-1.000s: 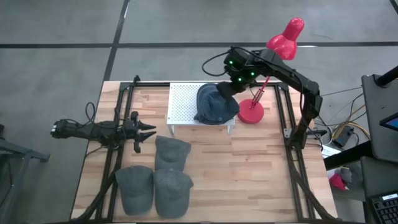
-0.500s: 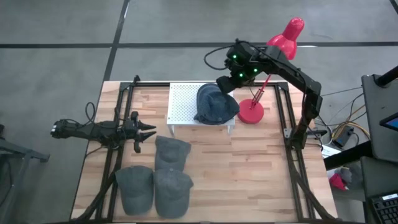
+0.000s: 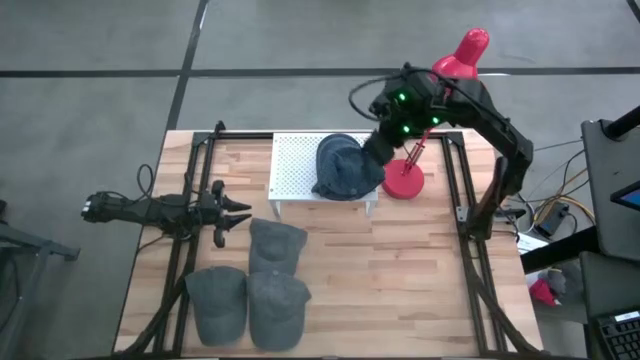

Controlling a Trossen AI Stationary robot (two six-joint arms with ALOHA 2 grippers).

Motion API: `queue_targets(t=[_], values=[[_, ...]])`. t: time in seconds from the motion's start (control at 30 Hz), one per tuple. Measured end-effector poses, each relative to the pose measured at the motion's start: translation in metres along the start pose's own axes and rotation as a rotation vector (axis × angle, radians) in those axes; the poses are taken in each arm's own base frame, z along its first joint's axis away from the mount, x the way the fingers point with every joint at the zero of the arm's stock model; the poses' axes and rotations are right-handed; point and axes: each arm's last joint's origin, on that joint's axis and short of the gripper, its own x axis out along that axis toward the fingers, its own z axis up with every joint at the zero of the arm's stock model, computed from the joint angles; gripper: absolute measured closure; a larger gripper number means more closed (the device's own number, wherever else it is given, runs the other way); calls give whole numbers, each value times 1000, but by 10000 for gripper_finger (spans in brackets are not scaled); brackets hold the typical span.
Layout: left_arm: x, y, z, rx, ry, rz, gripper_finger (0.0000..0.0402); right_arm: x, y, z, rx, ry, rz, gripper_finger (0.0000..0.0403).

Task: Pick & Place hat
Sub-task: Put the left gray cap on the shelf

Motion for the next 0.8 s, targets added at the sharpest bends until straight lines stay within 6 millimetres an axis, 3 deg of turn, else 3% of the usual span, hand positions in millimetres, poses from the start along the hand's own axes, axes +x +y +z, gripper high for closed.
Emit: queue_targets(t=[0.33, 0.47, 0.8], values=[[0, 0, 1, -141, -12, -2, 287, -23, 45, -45, -270, -96, -192, 351], [0, -1, 5, -226, -47, -11, 287, -34, 57, -60, -326, -116, -176, 351], [-3, -6, 24, -271, -180, -194, 287, -48, 65, -91, -370, -144, -201, 351]])
